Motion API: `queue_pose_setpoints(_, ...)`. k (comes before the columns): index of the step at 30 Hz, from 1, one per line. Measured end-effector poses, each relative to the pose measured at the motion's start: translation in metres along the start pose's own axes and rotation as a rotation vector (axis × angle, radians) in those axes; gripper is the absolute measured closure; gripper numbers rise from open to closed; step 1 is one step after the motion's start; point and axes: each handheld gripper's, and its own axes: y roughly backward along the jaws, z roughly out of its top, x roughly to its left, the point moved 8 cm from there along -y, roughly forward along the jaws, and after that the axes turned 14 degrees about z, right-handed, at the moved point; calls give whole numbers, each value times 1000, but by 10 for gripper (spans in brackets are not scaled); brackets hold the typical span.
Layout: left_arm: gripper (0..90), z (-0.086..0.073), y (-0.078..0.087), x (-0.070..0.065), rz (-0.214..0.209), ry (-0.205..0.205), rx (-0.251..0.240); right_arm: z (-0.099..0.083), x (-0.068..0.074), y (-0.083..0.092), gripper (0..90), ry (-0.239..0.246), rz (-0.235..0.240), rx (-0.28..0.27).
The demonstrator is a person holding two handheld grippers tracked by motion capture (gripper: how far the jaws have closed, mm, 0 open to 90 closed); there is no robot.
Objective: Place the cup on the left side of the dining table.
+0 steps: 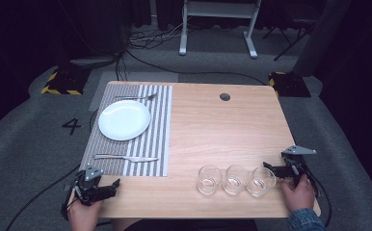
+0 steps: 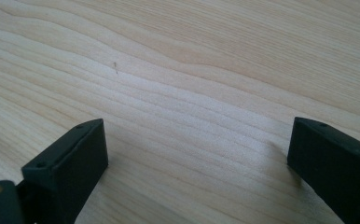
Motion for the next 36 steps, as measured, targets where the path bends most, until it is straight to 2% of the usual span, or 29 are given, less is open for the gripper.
queue_pose_setpoints(4,164,5,5,-4,-23,1,-10,0,0,0,53,1,0,0)
queue_pose_setpoints(7,163,15,16,-11,-74,19,-30,0,0,0,53,0,0,0)
queue_pose_setpoints(10,166,20,24,-19,-140,9,-27,0,0,0,53,0,0,0)
queue_pose_setpoints(13,179,25,29,-22,-141,-3,-44,0,0,0,53,1,0,0)
queue_pose_setpoints(15,186,34,37,-27,-156,0,-75,0,0,0,53,1,0,0)
queue_pose_setpoints(21,192,42,47,-29,-141,-21,-97,0,0,0,53,0,0,0)
queue_pose_setpoints(22,193,45,50,-27,-123,-25,-109,0,0,0,53,0,0,0)
queue_pose_setpoints(26,193,49,57,-25,-103,-14,-130,0,0,0,53,1,0,0)
queue_pose_setpoints(32,195,54,67,-23,-104,-12,-157,0,0,0,53,0,0,0)
queue_pose_setpoints(36,194,57,68,-23,-91,-20,-153,0,0,0,53,0,0,0)
